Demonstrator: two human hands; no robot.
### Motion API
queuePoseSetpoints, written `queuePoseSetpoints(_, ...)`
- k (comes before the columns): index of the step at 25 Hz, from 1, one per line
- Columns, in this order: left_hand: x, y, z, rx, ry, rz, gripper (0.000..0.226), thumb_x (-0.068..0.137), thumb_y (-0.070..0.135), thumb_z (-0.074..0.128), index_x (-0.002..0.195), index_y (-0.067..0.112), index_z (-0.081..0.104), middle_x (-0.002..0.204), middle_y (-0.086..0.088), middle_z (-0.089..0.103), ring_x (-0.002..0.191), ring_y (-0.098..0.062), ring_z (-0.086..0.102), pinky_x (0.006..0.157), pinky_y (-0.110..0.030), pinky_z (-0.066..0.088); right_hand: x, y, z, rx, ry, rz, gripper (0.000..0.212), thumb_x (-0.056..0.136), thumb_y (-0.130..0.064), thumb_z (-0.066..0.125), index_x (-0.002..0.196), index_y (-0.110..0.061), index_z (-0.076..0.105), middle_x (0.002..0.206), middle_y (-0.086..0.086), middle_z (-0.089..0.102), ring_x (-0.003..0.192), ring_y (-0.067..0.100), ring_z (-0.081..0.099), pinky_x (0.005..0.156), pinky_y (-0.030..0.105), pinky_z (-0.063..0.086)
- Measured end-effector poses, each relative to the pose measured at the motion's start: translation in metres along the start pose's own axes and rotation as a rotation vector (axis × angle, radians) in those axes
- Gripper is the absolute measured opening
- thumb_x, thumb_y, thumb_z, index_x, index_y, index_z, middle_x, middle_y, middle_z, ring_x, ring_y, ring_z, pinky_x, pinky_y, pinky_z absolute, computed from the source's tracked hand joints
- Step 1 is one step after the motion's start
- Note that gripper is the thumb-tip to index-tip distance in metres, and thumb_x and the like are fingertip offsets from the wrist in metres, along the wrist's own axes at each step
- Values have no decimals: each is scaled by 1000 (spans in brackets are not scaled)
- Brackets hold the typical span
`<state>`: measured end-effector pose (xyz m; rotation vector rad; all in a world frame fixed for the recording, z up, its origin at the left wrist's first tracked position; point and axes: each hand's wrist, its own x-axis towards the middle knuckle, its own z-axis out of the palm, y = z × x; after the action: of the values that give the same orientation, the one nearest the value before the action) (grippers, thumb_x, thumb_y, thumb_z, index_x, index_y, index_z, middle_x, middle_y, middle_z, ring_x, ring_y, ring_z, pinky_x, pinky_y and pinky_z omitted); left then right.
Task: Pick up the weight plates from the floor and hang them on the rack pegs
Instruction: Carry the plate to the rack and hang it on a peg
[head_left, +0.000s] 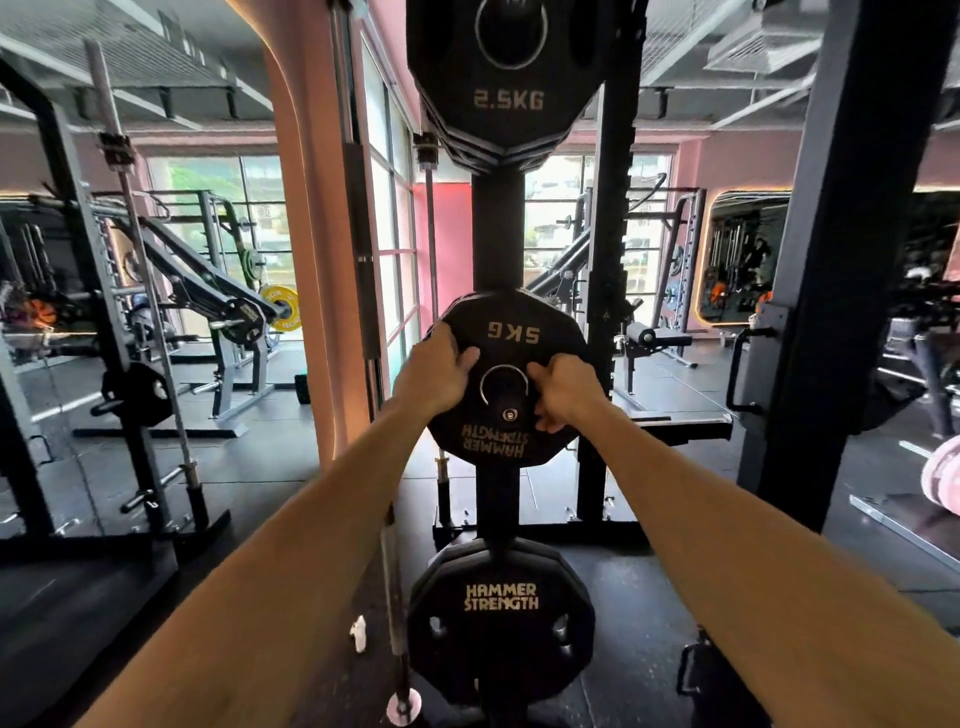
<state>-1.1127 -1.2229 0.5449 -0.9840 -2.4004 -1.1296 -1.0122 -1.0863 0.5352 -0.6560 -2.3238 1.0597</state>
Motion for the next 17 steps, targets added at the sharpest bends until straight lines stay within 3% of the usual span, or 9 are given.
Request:
queuePoseSetpoints(3, 17, 30, -43, -7, 116, 76, 32, 100, 37, 49, 107, 6, 45, 86, -8, 56, 85, -31, 60, 74, -36, 43, 3, -48, -38, -44, 51, -106, 38, 101, -36, 42, 78, -7, 49, 78, 25, 69, 59, 36, 66, 48, 35, 49)
queuePoseSetpoints(5, 36, 54, -74, -24, 198, 147, 34, 102, 36, 46, 108, 3, 46, 86, -13, 60, 87, -37, 63, 77, -40, 47, 6, -88, -71, -81, 97, -182, 36, 102, -37, 40, 84, -8, 51, 68, 15, 63, 50, 26, 57, 40, 26, 43)
queuePoseSetpoints(7, 55, 79, -105, -5, 286, 214, 34, 102, 35, 44, 108, 2, 48, 93, -20, 64, 92, -42, 63, 80, -45, 50, 9, -127, -100, -127, 145, -267, 35, 102, -35, 39, 86, -8, 56, 67, 9, 59, 49, 19, 52, 44, 26, 44)
queuePoseSetpoints(10, 78, 111, -142, 23, 387, 274, 33, 102, 34, 43, 111, 3, 49, 101, -23, 66, 97, -41, 62, 79, -42, 47, 19, -171, -132, -128, 232, -387, 33, 101, -31, 44, 81, -6, 54, 79, 21, 67, 49, 24, 53, 50, 30, 44)
queuePoseSetpoints(12, 90, 129, -161, 31, 416, 322, 32, 102, 33, 45, 113, 4, 49, 100, -18, 65, 97, -38, 61, 74, -38, 44, 31, -196, -146, -153, 293, -440, 31, 100, -32, 47, 84, -7, 53, 88, 26, 67, 60, 32, 59, 58, 36, 48)
queuePoseSetpoints(14, 102, 141, -172, 47, 410, 357, 31, 100, 33, 47, 113, 5, 49, 99, -15, 63, 96, -37, 61, 74, -39, 44, 41, -213, -156, -165, 350, -479, 25, 99, -31, 51, 91, -8, 54, 96, 27, 66, 86, 39, 65, 76, 42, 51)
queuePoseSetpoints(17, 121, 153, -173, 118, 358, 351, 31, 97, 32, 54, 111, 4, 49, 101, -16, 62, 95, -35, 60, 72, -36, 41, 55, -222, -165, -241, 379, -483, 26, 96, -23, 52, 96, 2, 62, 103, 28, 67, 99, 38, 65, 83, 38, 49)
